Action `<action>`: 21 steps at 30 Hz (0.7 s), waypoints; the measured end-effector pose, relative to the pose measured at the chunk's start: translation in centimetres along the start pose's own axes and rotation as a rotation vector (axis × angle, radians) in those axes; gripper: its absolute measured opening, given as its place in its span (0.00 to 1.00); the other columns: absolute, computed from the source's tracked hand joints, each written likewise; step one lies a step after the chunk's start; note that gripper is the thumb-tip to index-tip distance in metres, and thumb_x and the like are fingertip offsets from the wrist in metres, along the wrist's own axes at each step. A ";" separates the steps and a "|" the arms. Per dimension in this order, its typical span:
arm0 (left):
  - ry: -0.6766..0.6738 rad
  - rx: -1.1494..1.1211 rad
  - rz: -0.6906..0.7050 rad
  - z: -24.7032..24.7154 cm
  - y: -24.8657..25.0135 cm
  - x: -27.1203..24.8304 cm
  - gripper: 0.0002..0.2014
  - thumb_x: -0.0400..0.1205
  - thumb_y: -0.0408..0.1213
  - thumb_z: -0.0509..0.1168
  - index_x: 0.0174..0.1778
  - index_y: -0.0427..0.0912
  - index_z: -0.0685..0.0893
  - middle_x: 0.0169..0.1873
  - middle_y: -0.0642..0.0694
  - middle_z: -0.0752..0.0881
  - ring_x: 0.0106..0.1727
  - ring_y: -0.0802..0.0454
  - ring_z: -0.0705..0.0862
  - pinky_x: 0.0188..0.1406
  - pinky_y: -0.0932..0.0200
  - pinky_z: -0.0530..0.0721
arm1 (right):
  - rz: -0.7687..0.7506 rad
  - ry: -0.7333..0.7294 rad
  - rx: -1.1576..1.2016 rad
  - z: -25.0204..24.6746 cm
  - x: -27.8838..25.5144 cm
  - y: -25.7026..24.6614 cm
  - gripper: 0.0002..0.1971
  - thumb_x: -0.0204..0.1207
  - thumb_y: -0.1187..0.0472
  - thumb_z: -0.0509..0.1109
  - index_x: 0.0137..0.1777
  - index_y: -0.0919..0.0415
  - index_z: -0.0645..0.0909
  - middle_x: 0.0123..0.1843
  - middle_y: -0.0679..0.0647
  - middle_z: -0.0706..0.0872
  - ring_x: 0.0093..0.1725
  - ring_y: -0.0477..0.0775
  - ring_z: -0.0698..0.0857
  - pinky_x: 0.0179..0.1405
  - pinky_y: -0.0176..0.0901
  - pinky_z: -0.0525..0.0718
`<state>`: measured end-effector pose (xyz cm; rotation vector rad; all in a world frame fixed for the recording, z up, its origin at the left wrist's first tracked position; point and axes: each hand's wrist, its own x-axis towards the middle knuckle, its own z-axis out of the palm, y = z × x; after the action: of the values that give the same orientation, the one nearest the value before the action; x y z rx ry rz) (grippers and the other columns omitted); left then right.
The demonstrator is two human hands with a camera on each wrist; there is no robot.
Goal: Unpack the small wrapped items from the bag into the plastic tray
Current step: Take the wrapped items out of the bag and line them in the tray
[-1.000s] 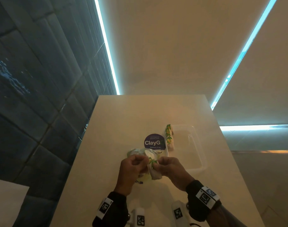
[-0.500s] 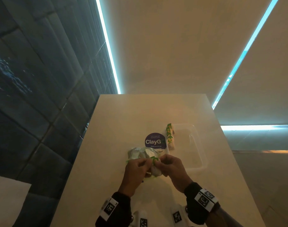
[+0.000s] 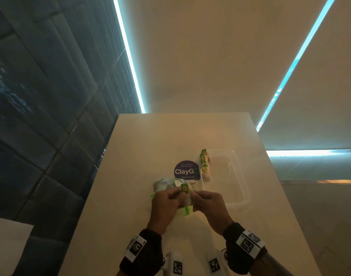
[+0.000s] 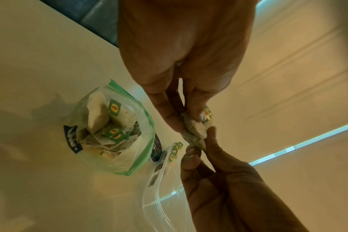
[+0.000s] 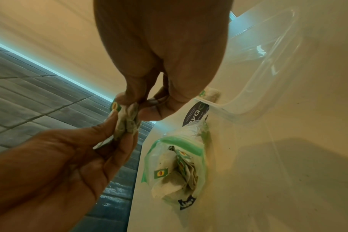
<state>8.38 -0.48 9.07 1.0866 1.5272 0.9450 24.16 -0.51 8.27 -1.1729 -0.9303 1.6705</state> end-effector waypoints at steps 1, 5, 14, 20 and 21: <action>0.015 0.022 0.011 0.1 0.1 0.2 0.14 0.78 0.35 0.73 0.61 0.41 0.88 0.51 0.45 0.91 0.50 0.55 0.90 0.42 0.69 0.87 | 0.001 0.005 -0.012 -0.1 0.1 0.0 0.19 0.71 0.55 0.73 0.53 0.71 0.89 0.46 0.69 0.90 0.37 0.53 0.85 0.37 0.42 0.84; 0.056 0.124 0.063 0.5 0.2 0.6 0.15 0.76 0.36 0.76 0.58 0.43 0.88 0.47 0.52 0.90 0.51 0.57 0.88 0.41 0.75 0.85 | 0.016 -0.014 -0.108 -0.9 0.7 -0.3 0.15 0.70 0.58 0.78 0.51 0.70 0.90 0.46 0.71 0.89 0.38 0.55 0.84 0.36 0.42 0.84; -0.093 0.099 -0.090 -2.2 -1.0 1.4 0.04 0.78 0.35 0.74 0.47 0.47 0.90 0.37 0.40 0.91 0.31 0.52 0.85 0.30 0.58 0.86 | 0.054 0.254 -0.488 -7.1 6.1 -4.0 0.05 0.73 0.68 0.76 0.48 0.65 0.90 0.37 0.56 0.88 0.29 0.47 0.77 0.22 0.33 0.75; -0.105 0.137 -0.183 -4.3 -3.7 1.3 0.02 0.77 0.28 0.74 0.41 0.39 0.91 0.25 0.32 0.85 0.26 0.47 0.78 0.27 0.57 0.80 | 0.301 0.288 -0.731 -10.2 11.2 -2.4 0.08 0.75 0.64 0.75 0.52 0.61 0.89 0.46 0.59 0.90 0.35 0.49 0.84 0.26 0.36 0.80; -0.106 0.152 -0.212 -4.4 -4.2 1.2 0.01 0.77 0.28 0.74 0.41 0.38 0.90 0.23 0.37 0.84 0.26 0.47 0.78 0.28 0.56 0.80 | 0.328 0.284 -0.728 -10.2 11.6 -1.9 0.08 0.75 0.65 0.75 0.53 0.61 0.89 0.46 0.58 0.90 0.36 0.49 0.84 0.26 0.36 0.81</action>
<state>3.20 -0.70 5.69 1.0398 1.6101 0.6261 32.26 11.95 3.58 -2.0830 -1.2552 1.3712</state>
